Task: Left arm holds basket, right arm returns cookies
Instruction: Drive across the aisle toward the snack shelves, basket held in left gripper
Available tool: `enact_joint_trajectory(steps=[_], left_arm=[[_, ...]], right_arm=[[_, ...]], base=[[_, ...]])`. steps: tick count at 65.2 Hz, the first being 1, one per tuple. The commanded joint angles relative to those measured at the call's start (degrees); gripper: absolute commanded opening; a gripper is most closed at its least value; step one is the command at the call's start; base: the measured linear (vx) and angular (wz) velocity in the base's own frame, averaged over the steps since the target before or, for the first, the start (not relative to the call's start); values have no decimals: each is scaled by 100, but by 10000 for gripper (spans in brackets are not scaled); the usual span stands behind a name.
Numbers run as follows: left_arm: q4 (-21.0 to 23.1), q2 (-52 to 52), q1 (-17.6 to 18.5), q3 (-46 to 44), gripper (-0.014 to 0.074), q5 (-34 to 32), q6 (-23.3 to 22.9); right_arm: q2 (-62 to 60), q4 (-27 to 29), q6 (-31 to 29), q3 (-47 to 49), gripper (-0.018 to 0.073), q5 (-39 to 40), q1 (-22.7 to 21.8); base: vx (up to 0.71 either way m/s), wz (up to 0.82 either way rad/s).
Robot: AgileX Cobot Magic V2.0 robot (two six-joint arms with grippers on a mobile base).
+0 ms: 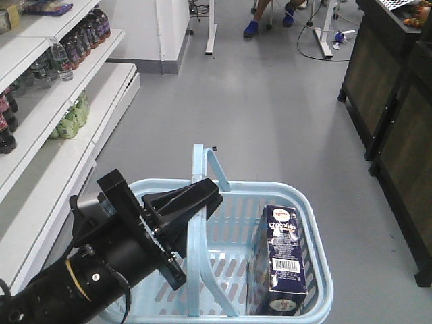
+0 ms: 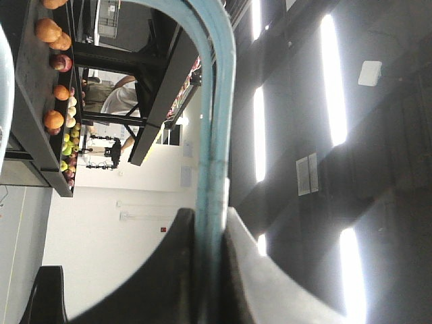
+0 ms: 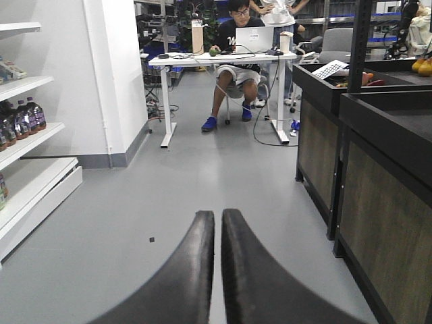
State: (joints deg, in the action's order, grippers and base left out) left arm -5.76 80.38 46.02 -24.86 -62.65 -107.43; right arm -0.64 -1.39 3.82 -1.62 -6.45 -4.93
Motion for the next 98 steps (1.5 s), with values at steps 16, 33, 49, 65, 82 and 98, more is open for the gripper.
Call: enact_joint_trajectory(steps=[16,33,49,65,82,98], left_arm=[[86,-177,29,-151,0,-1598,-16],[86,-177,29,-151,0,-1598,-16],[86,-177,29,-151,0,-1598,-16],[86,-177,29,-151,0,-1598,-16],[86,-177,29,-151,0,-1598,-16],[86,-177,29,-151,0,-1598,-16]], right_arm=[[-71,-21,-19,-105,-6,413,-25],[-71,-21,-19,-105,-6,413,-25],[-71,-21,-19,-105,-6,413,-25],[-71,-21,-19,-105,-6,413,-25],[-71,-21,-19,-105,-6,413,-25],[-71,-21,-19,-105,-6,413,-25]], base=[[13,-11],[19,-3],[27,-1],[34,-1],[38,0],[40,-1]])
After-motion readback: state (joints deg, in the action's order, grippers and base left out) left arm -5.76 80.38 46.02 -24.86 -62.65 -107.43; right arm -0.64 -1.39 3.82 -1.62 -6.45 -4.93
